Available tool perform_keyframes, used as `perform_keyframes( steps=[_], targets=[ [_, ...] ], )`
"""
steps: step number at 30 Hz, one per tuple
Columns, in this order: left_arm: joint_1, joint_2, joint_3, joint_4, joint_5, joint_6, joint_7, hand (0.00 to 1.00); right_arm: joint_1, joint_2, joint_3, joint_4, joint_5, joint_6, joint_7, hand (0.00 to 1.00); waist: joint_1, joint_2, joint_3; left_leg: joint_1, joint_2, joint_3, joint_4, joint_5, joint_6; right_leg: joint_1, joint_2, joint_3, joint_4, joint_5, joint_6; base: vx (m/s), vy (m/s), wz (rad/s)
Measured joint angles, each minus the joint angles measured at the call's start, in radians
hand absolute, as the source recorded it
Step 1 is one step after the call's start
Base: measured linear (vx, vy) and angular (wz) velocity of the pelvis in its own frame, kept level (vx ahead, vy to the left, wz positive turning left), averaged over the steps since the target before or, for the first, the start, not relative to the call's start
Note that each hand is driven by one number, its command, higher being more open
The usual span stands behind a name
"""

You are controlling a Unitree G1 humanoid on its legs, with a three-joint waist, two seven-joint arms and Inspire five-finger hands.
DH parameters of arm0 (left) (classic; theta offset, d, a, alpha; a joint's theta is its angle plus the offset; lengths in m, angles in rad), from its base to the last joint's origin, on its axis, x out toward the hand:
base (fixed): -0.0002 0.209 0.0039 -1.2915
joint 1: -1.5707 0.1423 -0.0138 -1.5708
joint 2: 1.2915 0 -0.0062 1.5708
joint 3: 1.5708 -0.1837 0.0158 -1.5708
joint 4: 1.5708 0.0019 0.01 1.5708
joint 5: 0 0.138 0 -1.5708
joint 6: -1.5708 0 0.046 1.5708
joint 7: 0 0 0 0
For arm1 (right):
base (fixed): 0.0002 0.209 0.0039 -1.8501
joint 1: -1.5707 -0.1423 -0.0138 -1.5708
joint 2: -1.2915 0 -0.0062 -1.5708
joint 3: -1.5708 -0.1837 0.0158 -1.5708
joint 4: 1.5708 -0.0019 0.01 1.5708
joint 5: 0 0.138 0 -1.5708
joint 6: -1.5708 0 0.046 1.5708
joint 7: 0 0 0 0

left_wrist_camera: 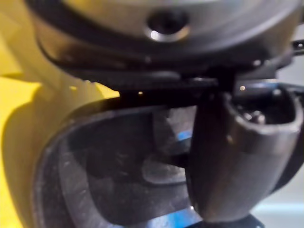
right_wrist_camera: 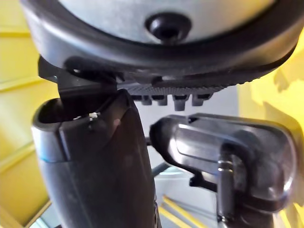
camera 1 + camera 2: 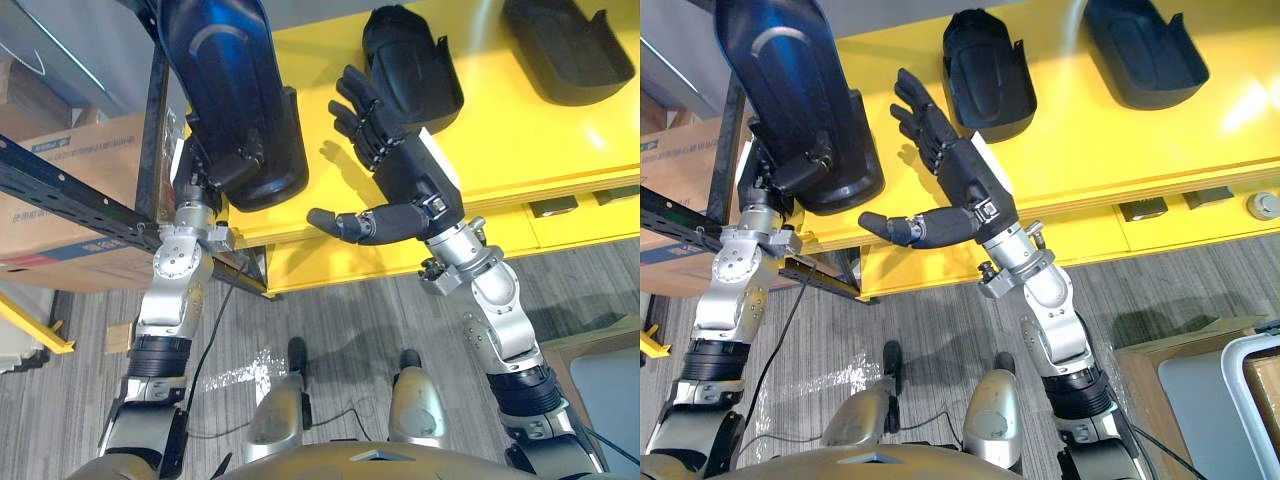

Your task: Walk over and take three plastic housings, then place them on the shelf

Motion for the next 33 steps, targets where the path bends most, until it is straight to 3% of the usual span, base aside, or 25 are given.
perform_keyframes(
  steps=[5, 11, 12, 20, 33],
  targets=[
    [-0.033, 0.000, 0.012, 0.013, -0.010, 0.017, 0.006, 0.00, -0.003, 0.002, 0.041, 0.011, 0.000, 0.039, 0.008, 1.00, -0.011, 0.003, 0.024, -0.004, -0.010, -0.004, 0.007, -0.001, 0.001, -0.005, -0.012, 0.000, 0.010, -0.009, 0.001, -0.04, -0.010, 0.03],
    [-0.097, 0.000, 0.020, 0.073, -0.076, 0.024, 0.007, 0.00, -0.003, 0.005, 0.089, 0.011, 0.000, 0.044, 0.016, 1.00, -0.012, 0.006, 0.042, -0.024, -0.010, -0.005, 0.014, 0.001, 0.005, -0.029, -0.012, 0.002, 0.028, -0.016, 0.000, -0.01, -0.010, 0.01],
    [-0.120, 0.000, 0.020, 0.092, -0.087, 0.015, 0.007, 1.00, -0.005, 0.006, 0.094, 0.011, 0.000, 0.053, 0.015, 1.00, -0.009, 0.010, 0.054, -0.033, -0.010, -0.005, 0.018, 0.001, 0.006, -0.037, -0.013, 0.002, 0.032, -0.016, 0.000, -0.04, -0.019, 0.02],
    [-0.224, 0.035, -0.018, 0.196, -0.072, 0.012, 0.064, 1.00, -0.012, 0.020, 0.130, 0.011, -0.005, 0.074, 0.007, 1.00, -0.013, 0.007, 0.077, -0.074, -0.015, -0.001, 0.046, 0.000, 0.007, -0.084, -0.017, 0.015, 0.063, -0.021, 0.001, -0.01, -0.009, 0.00],
    [-0.277, 0.072, -0.039, 0.245, 0.003, 0.012, 0.102, 1.00, -0.015, 0.041, 0.147, 0.011, -0.005, 0.074, -0.012, 1.00, -0.016, -0.006, 0.084, -0.070, -0.015, 0.004, 0.046, 0.000, 0.007, -0.081, -0.016, 0.020, 0.058, -0.016, 0.007, 0.00, 0.000, 0.00]
  ],
)
